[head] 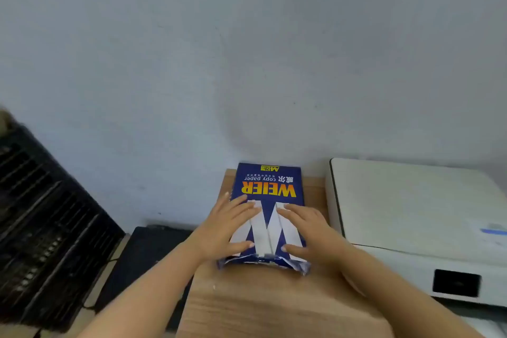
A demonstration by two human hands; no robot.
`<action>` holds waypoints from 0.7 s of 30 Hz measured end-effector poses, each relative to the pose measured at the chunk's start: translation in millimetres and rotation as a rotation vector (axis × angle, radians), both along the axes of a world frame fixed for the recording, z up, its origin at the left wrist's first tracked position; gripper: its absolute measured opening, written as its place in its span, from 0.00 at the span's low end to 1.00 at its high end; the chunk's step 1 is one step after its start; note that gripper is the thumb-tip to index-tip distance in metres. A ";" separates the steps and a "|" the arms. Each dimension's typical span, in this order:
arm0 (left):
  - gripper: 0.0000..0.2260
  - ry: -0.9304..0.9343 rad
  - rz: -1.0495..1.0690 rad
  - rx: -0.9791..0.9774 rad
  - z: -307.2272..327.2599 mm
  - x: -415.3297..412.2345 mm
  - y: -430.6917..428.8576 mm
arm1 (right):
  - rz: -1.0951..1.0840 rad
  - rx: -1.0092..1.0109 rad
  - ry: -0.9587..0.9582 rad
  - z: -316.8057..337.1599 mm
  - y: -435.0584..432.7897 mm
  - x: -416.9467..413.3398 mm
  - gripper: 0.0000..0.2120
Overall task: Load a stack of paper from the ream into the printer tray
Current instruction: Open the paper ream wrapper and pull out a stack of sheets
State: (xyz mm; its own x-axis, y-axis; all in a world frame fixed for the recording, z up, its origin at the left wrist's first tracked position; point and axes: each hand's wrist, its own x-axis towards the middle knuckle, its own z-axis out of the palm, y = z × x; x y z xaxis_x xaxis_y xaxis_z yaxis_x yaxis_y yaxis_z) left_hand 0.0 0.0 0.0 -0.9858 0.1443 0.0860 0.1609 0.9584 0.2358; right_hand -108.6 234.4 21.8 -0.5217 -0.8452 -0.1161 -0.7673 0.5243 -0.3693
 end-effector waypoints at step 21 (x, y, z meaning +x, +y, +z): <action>0.22 -0.043 -0.065 0.069 -136.2 -69.8 -23.8 | -0.415 -0.328 -0.188 -145.2 -45.1 -9.6 0.22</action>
